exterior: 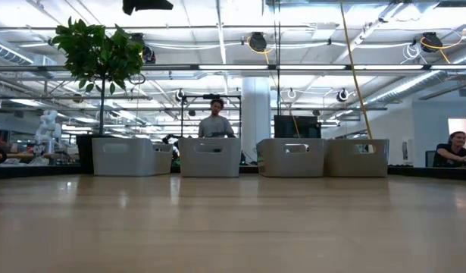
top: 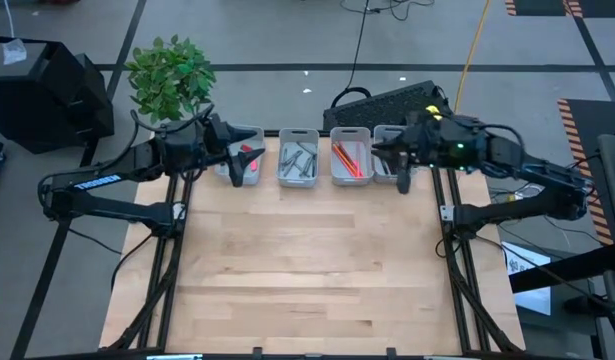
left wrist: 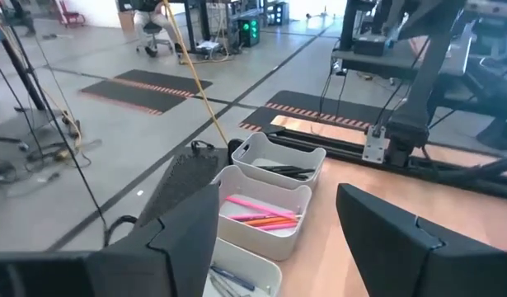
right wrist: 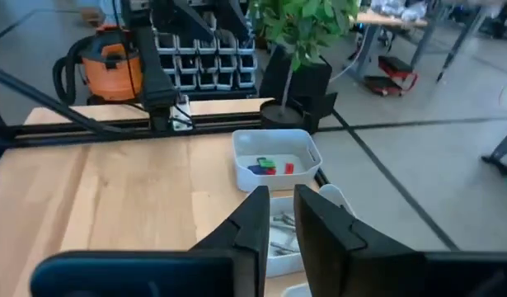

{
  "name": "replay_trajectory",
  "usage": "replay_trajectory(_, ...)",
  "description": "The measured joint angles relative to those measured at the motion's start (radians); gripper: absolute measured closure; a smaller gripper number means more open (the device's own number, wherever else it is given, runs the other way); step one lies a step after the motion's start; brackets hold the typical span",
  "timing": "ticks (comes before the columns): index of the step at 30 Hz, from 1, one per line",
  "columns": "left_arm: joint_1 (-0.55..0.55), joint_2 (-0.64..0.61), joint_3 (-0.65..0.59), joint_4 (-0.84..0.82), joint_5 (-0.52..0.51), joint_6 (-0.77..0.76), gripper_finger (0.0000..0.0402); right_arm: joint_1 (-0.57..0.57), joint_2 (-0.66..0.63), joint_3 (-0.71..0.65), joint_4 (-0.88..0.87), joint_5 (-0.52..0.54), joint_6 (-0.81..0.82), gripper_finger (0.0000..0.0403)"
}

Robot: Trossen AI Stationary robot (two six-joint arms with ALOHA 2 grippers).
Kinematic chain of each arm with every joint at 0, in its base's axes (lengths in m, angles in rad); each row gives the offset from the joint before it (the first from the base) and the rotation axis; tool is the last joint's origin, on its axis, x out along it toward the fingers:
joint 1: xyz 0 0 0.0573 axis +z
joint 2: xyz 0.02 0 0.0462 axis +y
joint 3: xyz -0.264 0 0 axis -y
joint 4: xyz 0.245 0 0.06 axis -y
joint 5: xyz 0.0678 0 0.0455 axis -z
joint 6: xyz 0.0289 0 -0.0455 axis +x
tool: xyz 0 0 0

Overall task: Sort crayons/erasers/pens/pencils in bins
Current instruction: Return to Home Position

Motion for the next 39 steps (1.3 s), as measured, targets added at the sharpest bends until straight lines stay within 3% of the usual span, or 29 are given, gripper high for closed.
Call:
replay_trajectory(5,-0.009,0.0,-0.001,-0.01,0.011,-0.151,0.0151,0.0,-0.143,-0.13,0.042,-0.101,-0.033,0.0352)
replay_trajectory(13,-0.101,-0.001,-0.041,-0.007,0.061,-0.099,0.0151,0.057,-0.44,-0.499,0.221,-0.161,0.053,0.0352)
replay_trajectory(22,-0.16,-0.093,-0.213,-0.003,0.056,-0.103,0.0151,0.132,-0.717,-0.793,0.374,-0.23,0.08,0.0352)
replay_trajectory(27,-0.187,-0.218,-0.321,0.008,0.052,-0.084,0.0151,0.131,-0.788,-0.915,0.413,-0.232,0.141,0.0352)
replay_trajectory(33,-0.202,-0.407,-0.468,0.007,0.036,-0.096,0.0151,0.132,-0.806,-1.036,0.684,-0.288,0.115,0.0352)
replay_trajectory(39,-0.255,-0.563,-0.567,0.005,0.023,-0.104,0.0151,0.178,-0.791,-1.059,0.8,-0.323,0.103,0.0352)
